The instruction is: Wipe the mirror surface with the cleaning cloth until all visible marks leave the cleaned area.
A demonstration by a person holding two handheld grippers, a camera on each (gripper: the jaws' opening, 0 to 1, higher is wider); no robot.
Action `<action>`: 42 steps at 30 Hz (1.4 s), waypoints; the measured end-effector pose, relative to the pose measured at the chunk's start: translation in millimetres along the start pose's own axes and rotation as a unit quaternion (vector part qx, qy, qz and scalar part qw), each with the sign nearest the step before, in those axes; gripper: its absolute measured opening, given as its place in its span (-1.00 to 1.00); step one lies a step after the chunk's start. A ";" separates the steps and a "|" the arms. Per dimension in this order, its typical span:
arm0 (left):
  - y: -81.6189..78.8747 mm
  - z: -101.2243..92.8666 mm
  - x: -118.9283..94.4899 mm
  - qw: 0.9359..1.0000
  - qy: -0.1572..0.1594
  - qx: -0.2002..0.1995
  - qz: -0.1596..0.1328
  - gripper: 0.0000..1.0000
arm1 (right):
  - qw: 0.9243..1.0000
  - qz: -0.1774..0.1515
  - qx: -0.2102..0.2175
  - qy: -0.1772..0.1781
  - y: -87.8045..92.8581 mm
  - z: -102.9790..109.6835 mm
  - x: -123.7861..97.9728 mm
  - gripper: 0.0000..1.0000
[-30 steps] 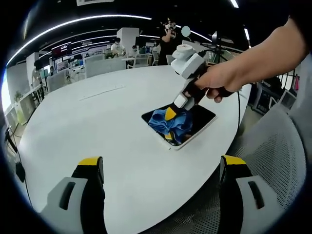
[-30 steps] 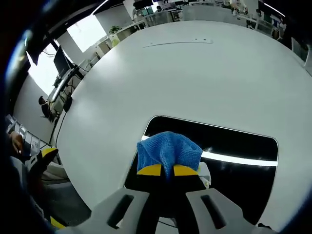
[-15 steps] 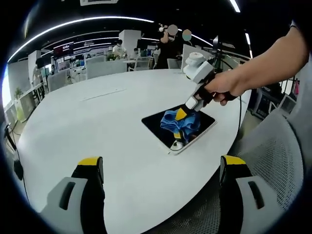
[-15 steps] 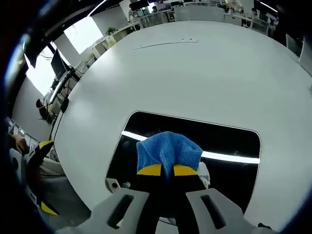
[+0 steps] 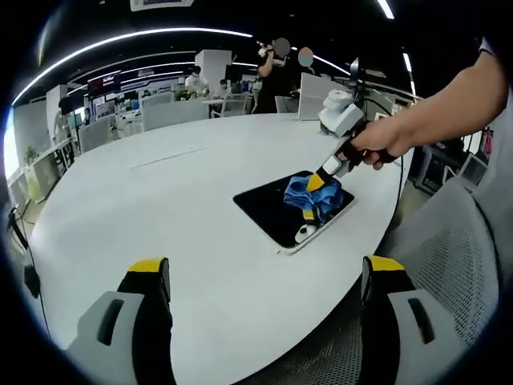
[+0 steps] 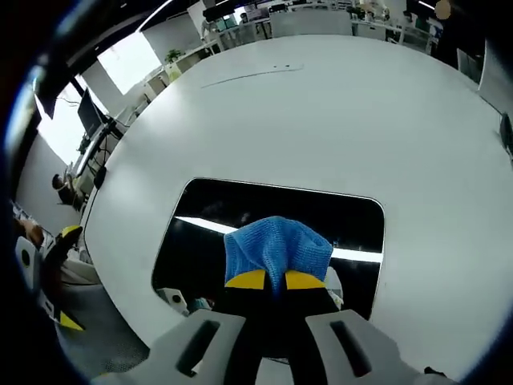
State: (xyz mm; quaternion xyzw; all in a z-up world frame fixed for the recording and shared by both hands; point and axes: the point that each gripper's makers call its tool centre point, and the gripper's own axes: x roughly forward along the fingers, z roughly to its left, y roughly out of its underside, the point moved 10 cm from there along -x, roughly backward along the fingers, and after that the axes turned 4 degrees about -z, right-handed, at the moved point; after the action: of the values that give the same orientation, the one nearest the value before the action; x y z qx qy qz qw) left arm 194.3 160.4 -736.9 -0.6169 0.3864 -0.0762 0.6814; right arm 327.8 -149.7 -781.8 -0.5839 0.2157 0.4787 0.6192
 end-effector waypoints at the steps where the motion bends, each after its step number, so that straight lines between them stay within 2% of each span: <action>1: 0.0 -0.3 -0.1 1.000 0.001 0.000 0.001 0.98 | 1.000 0.000 0.000 0.002 1.0 -2.2 -1.4 -0.99; 6: -0.2 -0.5 -0.6 1.000 0.003 0.003 -0.001 0.98 | 1.000 -0.005 0.015 0.007 5.4 -15.8 -6.8 -0.99; 10: 2.4 -1.4 0.5 1.000 0.004 0.012 0.009 0.98 | 1.000 -0.004 0.013 0.013 8.2 -22.0 -10.5 -0.99; 18: 0.4 -3.7 -0.7 1.000 0.004 0.009 0.008 0.98 | 1.000 -0.008 0.015 0.020 10.7 -35.3 -15.8 -0.99; 24: 1.6 -5.3 0.1 1.000 0.011 0.007 0.017 0.98 | 0.999 -0.010 0.015 0.027 10.8 -40.2 -17.2 -0.99; 34: 0.9 -5.1 0.2 1.000 0.010 0.005 0.012 0.98 | 0.998 -0.007 0.027 0.051 11.1 -56.0 -23.5 -0.99; 42: 0.7 -4.7 0.7 1.000 0.010 0.009 0.011 0.98 | 0.998 -0.011 0.034 0.060 11.8 -57.1 -21.8 -0.99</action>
State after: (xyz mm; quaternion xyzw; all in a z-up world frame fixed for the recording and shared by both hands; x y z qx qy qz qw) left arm 191.5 156.5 -737.5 -0.6061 0.3993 -0.0785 0.6834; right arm 324.7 -211.9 -782.8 -0.5923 0.2623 0.4287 0.6298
